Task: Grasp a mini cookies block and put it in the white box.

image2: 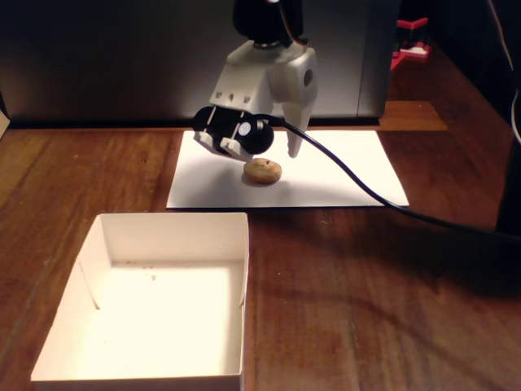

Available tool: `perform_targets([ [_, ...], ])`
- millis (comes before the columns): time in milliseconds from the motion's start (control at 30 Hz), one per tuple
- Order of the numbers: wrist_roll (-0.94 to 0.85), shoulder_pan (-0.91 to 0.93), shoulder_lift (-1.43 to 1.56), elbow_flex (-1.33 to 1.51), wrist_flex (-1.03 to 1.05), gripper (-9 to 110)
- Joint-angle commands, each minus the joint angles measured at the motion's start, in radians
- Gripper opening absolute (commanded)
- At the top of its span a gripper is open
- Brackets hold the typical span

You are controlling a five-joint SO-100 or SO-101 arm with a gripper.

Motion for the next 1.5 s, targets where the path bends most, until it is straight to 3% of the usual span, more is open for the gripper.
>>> perform_targets([
  [0,-0.005,0.002,0.034,-0.109,0.012,40],
  [1467,0.002,-0.028,-0.152,-0.258,0.089,40],
])
